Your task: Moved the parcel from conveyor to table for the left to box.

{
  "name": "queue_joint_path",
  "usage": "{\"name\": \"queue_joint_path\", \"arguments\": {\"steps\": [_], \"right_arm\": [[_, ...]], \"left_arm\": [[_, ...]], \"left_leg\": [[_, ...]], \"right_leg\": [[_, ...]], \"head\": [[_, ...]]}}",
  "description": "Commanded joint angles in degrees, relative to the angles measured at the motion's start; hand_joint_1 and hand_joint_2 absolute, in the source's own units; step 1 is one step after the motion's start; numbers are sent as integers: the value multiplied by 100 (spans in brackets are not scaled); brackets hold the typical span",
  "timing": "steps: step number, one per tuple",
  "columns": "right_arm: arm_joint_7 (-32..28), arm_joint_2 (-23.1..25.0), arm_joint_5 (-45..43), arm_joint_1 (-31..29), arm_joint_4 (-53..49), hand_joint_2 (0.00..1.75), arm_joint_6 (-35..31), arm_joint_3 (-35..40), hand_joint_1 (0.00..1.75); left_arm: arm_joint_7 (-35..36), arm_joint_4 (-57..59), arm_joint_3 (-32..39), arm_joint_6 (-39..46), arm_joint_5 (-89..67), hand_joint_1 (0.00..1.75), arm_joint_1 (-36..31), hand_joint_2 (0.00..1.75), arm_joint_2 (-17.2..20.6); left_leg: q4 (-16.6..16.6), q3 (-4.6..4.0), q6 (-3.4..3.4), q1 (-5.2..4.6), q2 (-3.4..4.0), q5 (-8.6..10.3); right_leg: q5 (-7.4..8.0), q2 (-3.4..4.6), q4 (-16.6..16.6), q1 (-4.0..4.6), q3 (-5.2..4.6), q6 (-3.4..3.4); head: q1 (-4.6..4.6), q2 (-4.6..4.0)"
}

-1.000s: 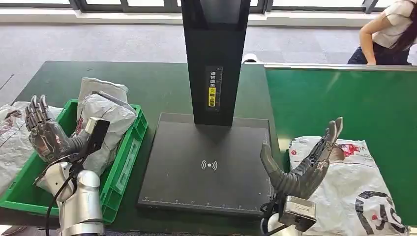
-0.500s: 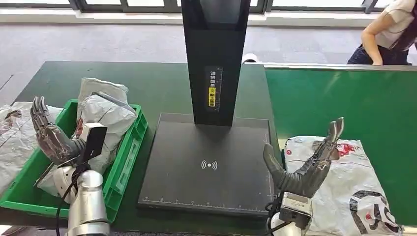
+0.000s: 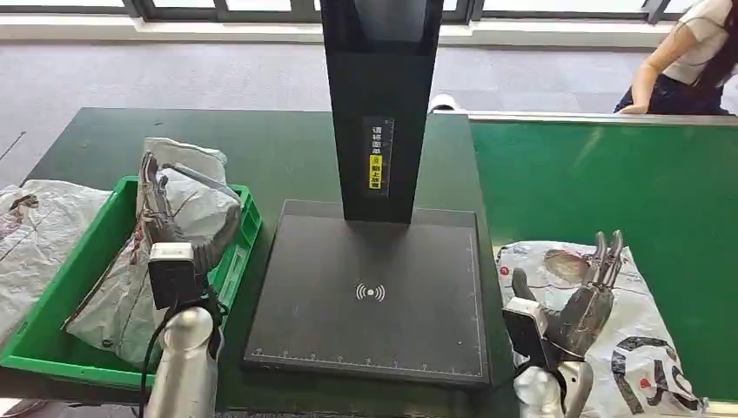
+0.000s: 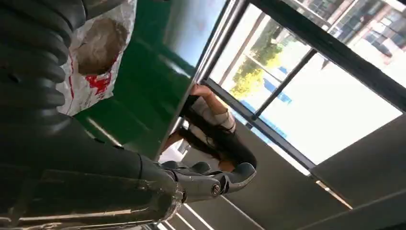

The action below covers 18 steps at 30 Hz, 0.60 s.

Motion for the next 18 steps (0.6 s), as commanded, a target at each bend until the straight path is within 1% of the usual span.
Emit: {"name": "queue_joint_path", "arguments": {"steps": [1, 2, 4, 6, 7, 8, 10, 14, 15, 16, 17, 18], "right_arm": [[752, -8, 1255, -989, 2120, 175, 11, -2001, 0], [902, -61, 1326, -1046, 2299, 175, 11, -2036, 0], [1466, -291, 1630, -1237, 2933, 175, 11, -2118, 0], [1703, -386, 1721, -1302, 3177, 175, 11, -2145, 0], [2010, -497, 1831, -1372, 3452, 175, 11, -2177, 0], [2131, -527, 1882, -1394, 3555, 175, 11, -2177, 0], [2122, -540, 1876, -1390, 3568, 175, 11, -2185, 0], [2406, -621, 1939, -1438, 3791, 175, 11, -2195, 0], [2406, -621, 1939, -1438, 3791, 175, 11, -2195, 0], [2406, -621, 1939, -1438, 3791, 175, 11, -2195, 0], [2406, -621, 1939, -1438, 3791, 175, 11, -2195, 0], [3042, -713, 2030, -1464, 4081, 175, 162, -2220, 0]], "left_arm": [[13, -131, -1053, -439, 320, 0, 245, 175, 192], [13, -158, -1094, -432, 330, 0, 285, 175, 203], [13, -240, -1213, -393, 400, 0, 390, 175, 263], [13, -236, -1223, -388, 405, 0, 396, 175, 270], [13, -216, -1204, -393, 402, 0, 384, 175, 263], [13, -206, -1198, -393, 399, 0, 374, 175, 260], [13, -194, -1190, -392, 399, 0, 357, 175, 258], [13, -150, -1181, -401, 395, 0, 320, 175, 256], [13, -150, -1181, -401, 395, 0, 320, 175, 256], [13, -150, -1181, -401, 395, 0, 320, 175, 256], [13, -150, -1181, -401, 395, 0, 320, 175, 256], [13, -146, -1185, -396, 389, 0, 313, 175, 247]], "left_leg": [[-12, 13, 3, 0, -3, 4], [-22, 22, 6, -1, 1, 8], [-20, 22, 6, -1, 7, 5], [-21, 25, 6, -1, 7, 5], [-13, 17, 4, 0, 4, 3], [-23, 24, 6, -2, 4, 7], [-22, 22, 6, -2, 3, 7], [-17, 17, 4, -3, 5, 5], [-27, 25, 4, -3, 8, 9], [-9, 11, 2, 0, 5, 2], [-15, 15, 3, -2, 4, 5], [-10, 10, 3, -2, 4, 4]], "right_leg": [[4, -6, -13, 2, 16, 1], [9, -4, -25, 1, 26, 2], [8, 3, -23, 0, 25, 3], [8, 5, -24, 0, 26, 2], [5, 3, -15, 0, 18, 1], [8, 2, -25, -2, 26, 1], [8, -1, -24, -2, 25, 1], [6, 1, -16, -3, 17, -1], [9, 3, -25, -3, 24, -2], [4, 2, -9, -1, 11, -1], [5, 0, -13, -3, 14, -1], [4, 1, -9, -1, 10, -1]], "head": [[2, 0], [0, 0], [2, 0], [2, 0], [2, 0], [2, 0], [2, 0], [2, 0], [2, 0], [2, 0], [2, 0], [2, 0]]}}
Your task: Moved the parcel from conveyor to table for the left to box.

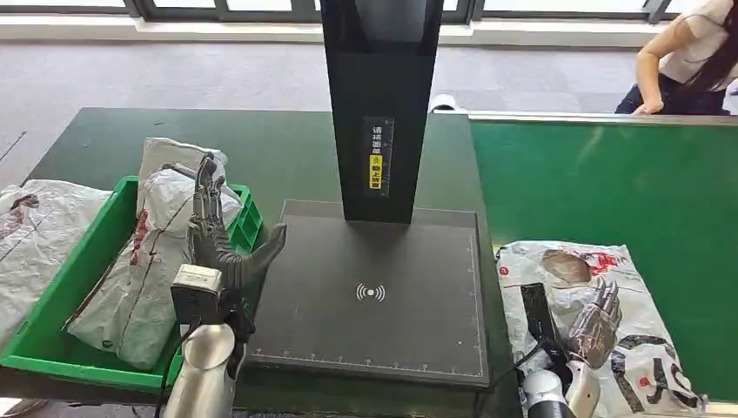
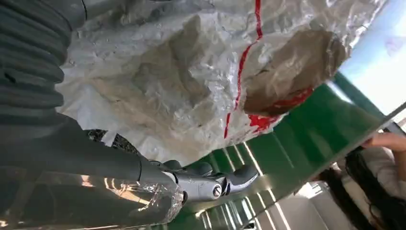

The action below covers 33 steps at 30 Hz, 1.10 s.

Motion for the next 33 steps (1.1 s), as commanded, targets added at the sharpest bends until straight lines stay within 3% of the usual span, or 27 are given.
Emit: {"name": "queue_joint_path", "arguments": {"steps": [1, 3, 4, 5, 17, 26, 29, 33], "right_arm": [[827, -381, 107, -335, 1287, 175, 256, -371, 0], [953, -447, 118, -330, 1427, 175, 430, -332, 0], [956, -451, 117, -325, 1433, 175, 425, -330, 124], [980, -463, 112, -328, 1478, 175, 474, -302, 175], [1289, -473, 154, -392, 1652, 175, 758, -239, 175], [1258, -405, 118, -368, 1475, 175, 619, -164, 175], [765, -285, -78, -277, 1081, 175, 24, -135, 175], [-616, 466, -37, 138, -933, 175, 13, -856, 175]], "left_arm": [[13, 157, -177, 4, 0, 0, -6, 175, 147], [14, 141, -187, 13, -7, 0, 48, 175, 168], [13, 140, -192, 10, -13, 0, 64, 175, 181], [13, 132, -196, 19, -17, 0, 99, 175, 192], [13, 92, -234, 112, -30, 0, 186, 175, 256], [13, 39, -178, 163, -84, 0, 191, 175, 205], [13, -14, -129, 181, -139, 0, 216, 175, 162], [13, -65, -88, 170, -217, 0, 235, 175, 106]], "left_leg": [[-19, 16, 4, -2, 4, 8], [-10, 12, 4, -2, -3, 3], [-19, 20, 5, -1, 1, 6], [-31, 29, 8, -2, -1, 10], [-15, 15, 4, -2, 3, 6], [-5, 20, 2, 1, 0, 2], [-6, 20, 2, 0, 2, 2], [-9, 16, 2, -3, 4, 3]], "right_leg": [[8, 0, -19, -1, 16, -1], [2, -5, -11, 0, 14, 1], [6, -2, -21, 0, 21, 1], [10, -6, -34, 0, 32, 1], [6, 0, -13, -2, 16, 0], [2, -1, -6, 2, 22, -1], [1, 0, -6, 1, 20, 0], [1, 1, -5, -2, 13, -2]], "head": [[0, 0], [-2, 0], [0, 0], [0, 0], [-2, 0], [0, 0], [0, 0], [0, 0]]}}
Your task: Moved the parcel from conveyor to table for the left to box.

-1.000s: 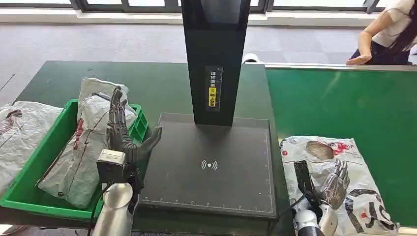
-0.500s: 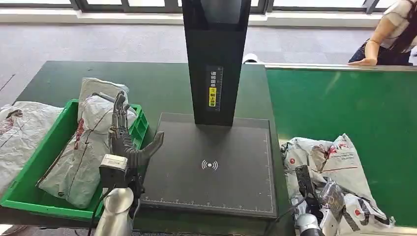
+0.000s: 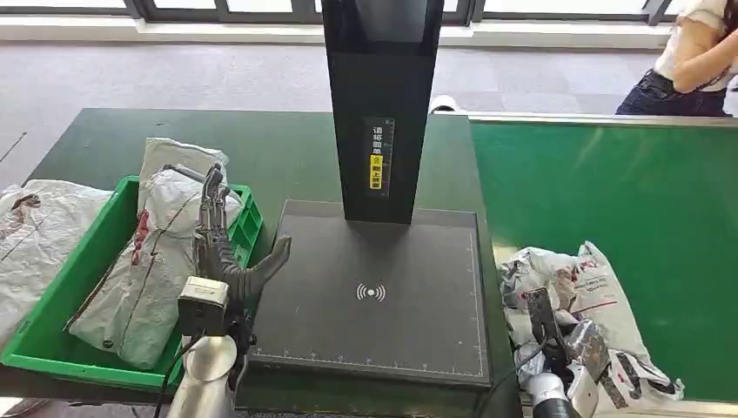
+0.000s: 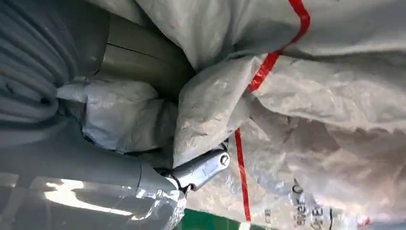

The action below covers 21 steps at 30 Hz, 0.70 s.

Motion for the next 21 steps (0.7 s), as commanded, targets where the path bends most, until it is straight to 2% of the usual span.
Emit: {"name": "queue_joint_path", "arguments": {"steps": [1, 3, 6, 9, 13, 21], "right_arm": [[-1892, 1003, -145, 509, -2381, 175, -297, -848, 175], [-2469, 1253, -352, 620, -2973, 175, -297, -893, 175], [-2560, 1312, -370, 652, -3085, 175, -297, -888, 175], [-3057, 1360, -784, 804, -3624, 175, -297, -567, 175], [-2823, 1360, -938, 1120, -4277, 175, -297, 260, 175], [-2900, 1360, -1048, 1178, -4399, 175, -297, 406, 175]], "left_arm": [[13, 62, 31, 4, -102, 0, -50, 175, 43], [13, 127, 37, -4, -120, 0, -97, 175, 24], [13, 149, 36, -6, -125, 0, -111, 175, 22], [13, 249, 31, -24, -149, 0, -190, 175, 16], [13, 345, 15, -26, -160, 0, -283, 175, 12], [13, 367, 3, -22, -162, 0, -302, 175, 16]], "left_leg": [[-6, -4, 2, -7, 5, 3], [-7, -4, 1, -5, 9, 1], [-7, -5, 1, -4, 2, 2], [-12, -3, 2, -5, -1, 5], [-4, -11, 2, -4, -1, 3], [-9, -5, 1, -4, -5, 6]], "right_leg": [[0, 2, 2, -6, -8, -2], [0, 5, 1, -4, -8, -3], [-1, 0, 2, -3, -12, -3], [1, -4, -5, -3, -8, -2], [0, -4, 3, -4, -16, -1], [1, -4, -3, -6, -11, -3]], "head": [[0, 0], [0, 0], [0, 0], [0, 0], [0, 0], [0, 0]]}}
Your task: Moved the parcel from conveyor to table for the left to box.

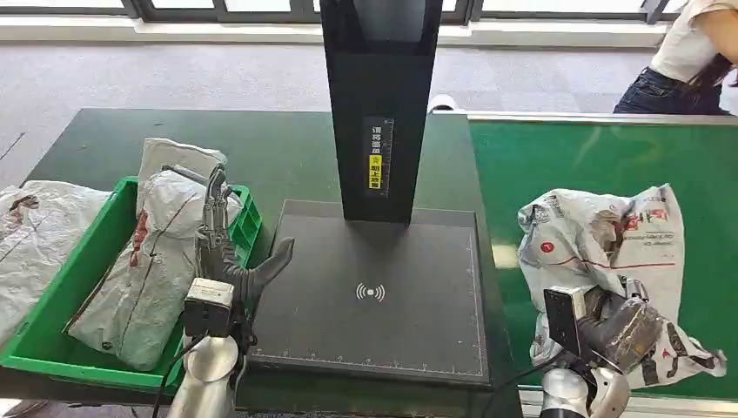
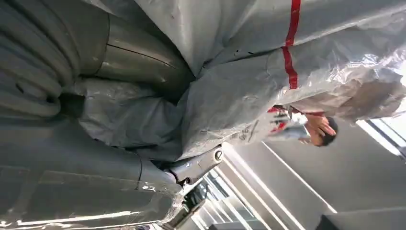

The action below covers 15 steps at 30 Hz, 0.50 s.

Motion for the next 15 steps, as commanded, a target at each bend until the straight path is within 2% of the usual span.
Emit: {"name": "queue_joint_path", "arguments": {"steps": [1, 5, 7, 9, 15], "right_arm": [[-53, 168, -126, 280, -635, 175, 17, 459, 175], [-161, 168, -139, 350, -744, 175, 17, 742, 175], [-81, 168, 396, 326, -190, 175, 17, 1688, 175], [32, 168, 466, 271, -182, 175, 17, 1737, 175], [32, 168, 466, 271, -182, 175, 17, 1737, 175]], "left_arm": [[13, 358, 2, -7, 9, 0, -289, 175, 27], [13, 398, -39, -12, 44, 0, -330, 175, 42], [13, 504, -127, -66, 90, 0, -441, 175, 56], [13, 541, -133, -55, 90, 0, -472, 175, 48], [13, 541, -133, -55, 90, 0, -472, 175, 48]], "left_leg": [[-16, 6, 1, -1, -11, 10], [-4, 2, 0, 2, -5, 3], [-9, 6, 0, 2, -1, 4], [-11, 10, 0, 4, 18, 3], [-23, 17, 0, 5, -4, 10]], "right_leg": [[3, -16, -11, 0, 9, -5], [0, -7, -3, 3, 3, -2], [2, -4, -7, 3, 5, -3], [8, 15, -11, 6, 4, -5], [4, -13, -20, 8, 17, -5]], "head": [[0, 0], [0, 0], [0, 0], [0, 0], [-2, 0]]}}
